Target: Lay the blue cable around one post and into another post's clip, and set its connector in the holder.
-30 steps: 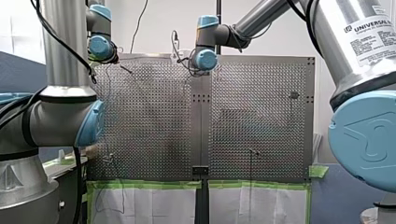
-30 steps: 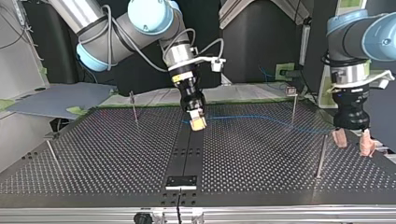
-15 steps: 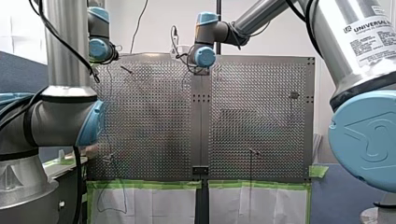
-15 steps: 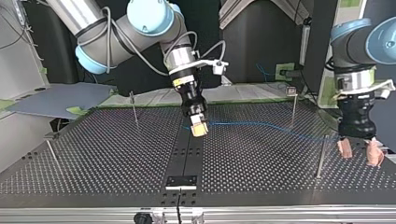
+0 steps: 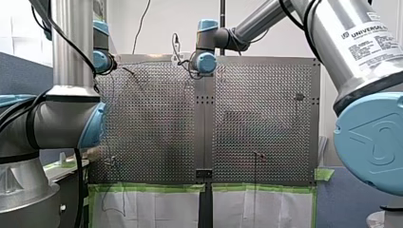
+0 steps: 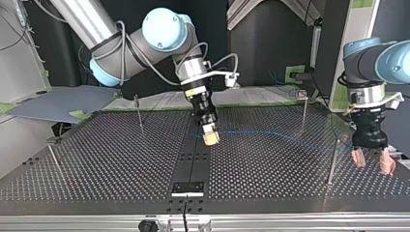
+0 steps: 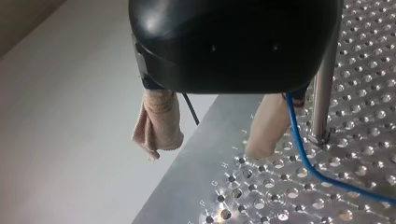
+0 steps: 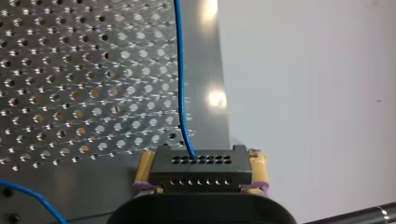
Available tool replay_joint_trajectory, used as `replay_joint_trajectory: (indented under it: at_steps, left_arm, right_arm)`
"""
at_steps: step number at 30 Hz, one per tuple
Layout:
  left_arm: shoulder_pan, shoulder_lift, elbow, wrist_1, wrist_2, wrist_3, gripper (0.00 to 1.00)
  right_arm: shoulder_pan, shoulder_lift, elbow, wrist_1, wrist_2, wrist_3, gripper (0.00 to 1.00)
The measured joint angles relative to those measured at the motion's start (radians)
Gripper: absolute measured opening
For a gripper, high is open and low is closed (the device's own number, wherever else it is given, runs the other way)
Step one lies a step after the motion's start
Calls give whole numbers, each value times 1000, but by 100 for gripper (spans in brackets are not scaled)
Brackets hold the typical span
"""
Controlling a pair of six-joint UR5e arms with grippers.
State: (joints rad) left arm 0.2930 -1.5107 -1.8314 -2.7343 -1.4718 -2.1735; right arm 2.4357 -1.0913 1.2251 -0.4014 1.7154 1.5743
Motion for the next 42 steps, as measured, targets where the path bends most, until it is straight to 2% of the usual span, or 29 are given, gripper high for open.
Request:
replay_joint_trajectory:
  at_steps: [7, 11, 15, 22, 29, 33, 36, 42]
  left_arm:
    - [7, -47, 22, 48, 44, -47, 100]
    - [8, -78, 32, 52, 60, -45, 100]
    - [8, -103, 35, 51, 58, -34, 100]
    - [4, -111, 34, 50, 40, -30, 100]
    - [-6, -120, 7, 57, 38, -26, 100]
    - [-16, -137, 1, 53, 40, -11, 100]
    - [-25, -141, 1, 51, 39, -2, 100]
    - [-40, -143, 0, 50, 37, 1, 100]
  right_arm:
    - [-15, 12, -13, -8, 0, 4, 0]
    - [-31, 15, -14, -14, 0, 7, 0]
    - [-48, 21, -14, -12, 3, 11, 0]
    - [-76, 44, -14, 29, 18, 10, 0]
    - [-114, 55, -10, 87, 61, 16, 0]
    - [-141, 56, 8, 116, 82, 33, 0]
    - [-165, 55, 31, 135, 88, 56, 0]
    - [-210, 51, 74, 114, 104, 100, 0]
